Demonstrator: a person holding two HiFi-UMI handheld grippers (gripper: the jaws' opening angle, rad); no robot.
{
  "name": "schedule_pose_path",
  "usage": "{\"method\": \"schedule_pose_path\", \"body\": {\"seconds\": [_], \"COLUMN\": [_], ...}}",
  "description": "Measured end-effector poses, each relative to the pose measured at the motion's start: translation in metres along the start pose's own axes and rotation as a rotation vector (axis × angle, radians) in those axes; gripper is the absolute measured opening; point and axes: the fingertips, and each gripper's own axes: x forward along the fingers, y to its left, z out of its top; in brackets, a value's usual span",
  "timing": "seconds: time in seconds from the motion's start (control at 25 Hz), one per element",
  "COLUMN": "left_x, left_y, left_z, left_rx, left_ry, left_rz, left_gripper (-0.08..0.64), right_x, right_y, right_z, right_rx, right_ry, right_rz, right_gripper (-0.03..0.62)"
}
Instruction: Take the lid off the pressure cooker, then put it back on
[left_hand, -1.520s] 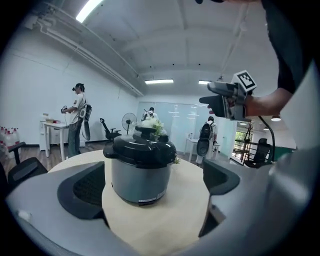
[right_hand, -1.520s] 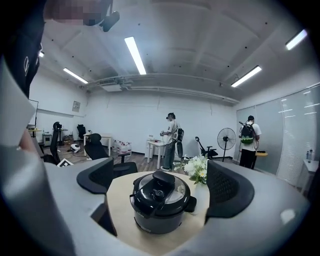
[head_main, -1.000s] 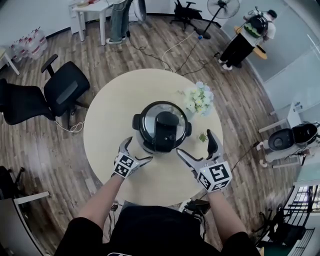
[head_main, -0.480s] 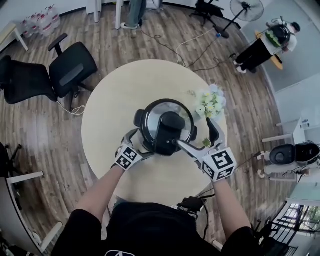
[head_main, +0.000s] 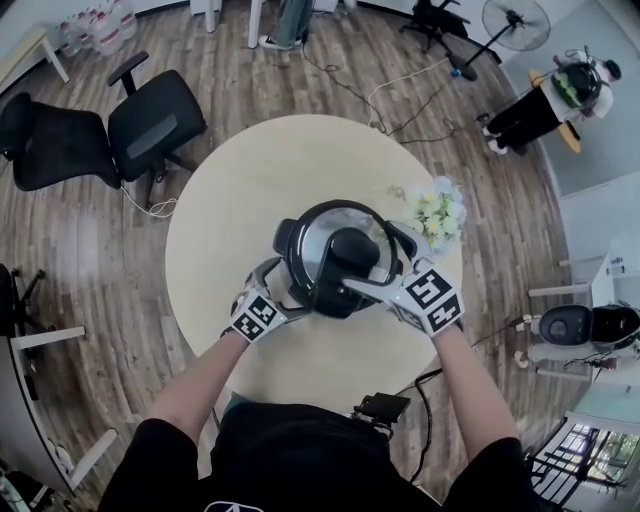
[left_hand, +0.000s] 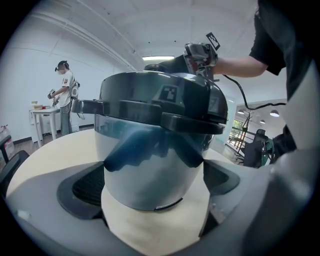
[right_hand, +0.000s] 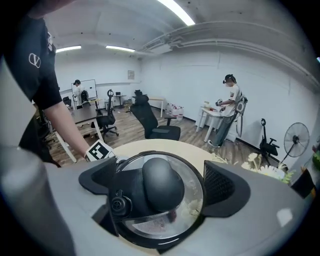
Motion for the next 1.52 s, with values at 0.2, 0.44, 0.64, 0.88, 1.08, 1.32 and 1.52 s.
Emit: {"method": "schedule_pose_path", "body": {"seconds": [0.2, 0.44, 0.64, 0.88, 1.08, 1.32, 1.52], "left_x": [0.0, 0.001, 0.0, -0.001, 0.001, 0.005, 0.003], "left_y": [0.0, -0.001, 0.0, -0.001, -0.002, -0.004, -0.002], "left_z": [0.001, 0.001, 0.001, 0.001, -0.002, -0.006, -0.009], "left_rx": [0.001, -0.001, 0.0, -0.003, -0.008, -0.01, -0.018], "left_ry": [-0.004, -0.012, -0.017, -0.018, -0.014, 0.002, 0.0], "left_rz": [0.0, 0.0, 0.002, 0.004, 0.013, 0.02, 0.017], "left_gripper": [0.592, 0.591, 0.591, 0.591, 0.592, 0.591, 0.591], "right_x": [0.03, 0.055, 0.06, 0.06, 0.059, 0.06, 0.065], "right_y": [0.007, 0.014, 0.011, 0.011, 0.01, 0.005, 0.0], "right_z": [-0.008, -0.024, -0.029, -0.029, -0.026, -0.03, -0.027], "right_rx": [-0.089, -0.127, -0.144, -0.145, -0.12, -0.029, 0.091], "right_ry": [0.121, 0.262, 0.295, 0.306, 0.311, 0.338, 0.342], "right_rz": [0.1, 0.206, 0.228, 0.227, 0.204, 0.147, 0.056], "right_gripper": [0.525, 0.449, 0.301, 0.298, 0.301, 0.308, 0.308]}}
